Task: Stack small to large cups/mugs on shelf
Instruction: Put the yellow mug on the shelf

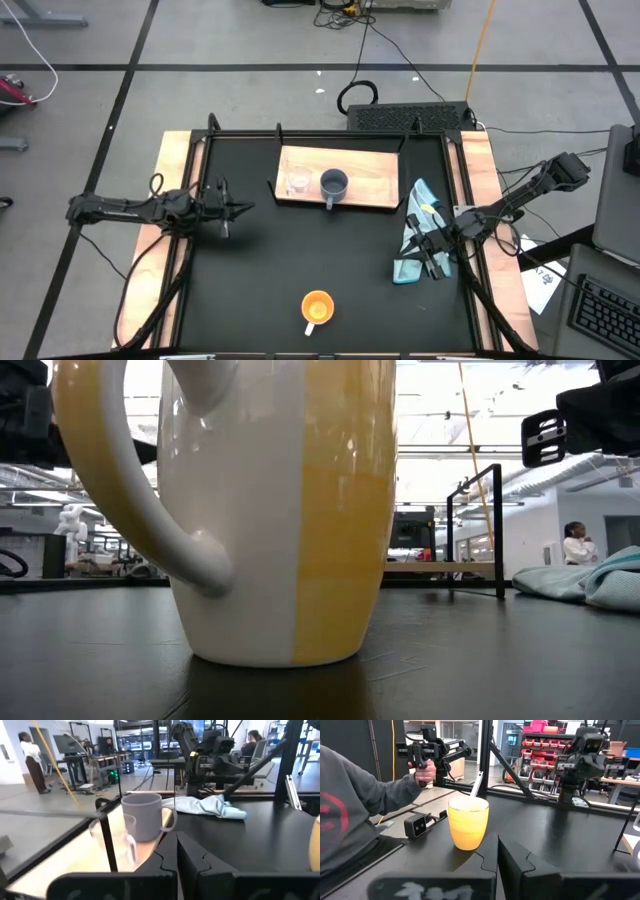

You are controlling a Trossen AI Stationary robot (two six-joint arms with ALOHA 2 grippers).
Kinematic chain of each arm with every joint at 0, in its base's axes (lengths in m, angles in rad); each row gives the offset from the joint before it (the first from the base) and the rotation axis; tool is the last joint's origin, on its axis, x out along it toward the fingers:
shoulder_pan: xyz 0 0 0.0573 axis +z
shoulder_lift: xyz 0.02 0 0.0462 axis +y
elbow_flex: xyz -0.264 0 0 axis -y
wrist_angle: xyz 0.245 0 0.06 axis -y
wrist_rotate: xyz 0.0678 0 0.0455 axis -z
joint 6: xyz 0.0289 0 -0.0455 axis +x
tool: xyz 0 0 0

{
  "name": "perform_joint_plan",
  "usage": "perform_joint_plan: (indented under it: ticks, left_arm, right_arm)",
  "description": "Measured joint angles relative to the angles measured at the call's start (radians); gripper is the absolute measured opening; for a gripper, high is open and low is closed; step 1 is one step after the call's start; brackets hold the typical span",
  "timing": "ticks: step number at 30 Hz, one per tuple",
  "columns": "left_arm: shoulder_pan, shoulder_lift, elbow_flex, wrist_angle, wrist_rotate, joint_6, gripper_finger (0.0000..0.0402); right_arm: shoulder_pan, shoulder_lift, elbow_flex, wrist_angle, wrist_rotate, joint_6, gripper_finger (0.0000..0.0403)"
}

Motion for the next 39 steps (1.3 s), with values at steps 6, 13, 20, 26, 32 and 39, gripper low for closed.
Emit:
perform_joint_plan:
  ticks: [6,13,20,26,32,39]
  left_arm:
    - [0.000,0.001,-0.009,0.016,0.012,-0.005,0.0000]
    - [0.000,0.001,-0.009,0.010,0.037,0.016,0.0000]
    - [0.000,0.001,-0.009,-0.010,0.037,0.016,0.0000]
    - [0.000,0.001,-0.009,-0.016,0.037,0.041,0.0000]
    - [0.000,0.001,-0.008,-0.017,0.037,0.041,0.0000]
    - [0.000,0.001,-0.008,-0.020,0.037,0.040,0.0001]
  right_arm:
    - [0.000,0.000,0.000,0.007,0.000,-0.001,0.0000]
    - [0.000,0.000,0.000,0.006,0.000,-0.024,0.0000]
    - [0.000,0.000,0.000,0.017,0.000,-0.031,0.0000]
    - [0.000,0.000,0.000,0.021,0.000,-0.051,0.0000]
    - [0.000,0.000,0.000,0.021,0.000,-0.054,0.0000]
    - [0.000,0.000,0.000,0.021,0.000,-0.051,0.0000]
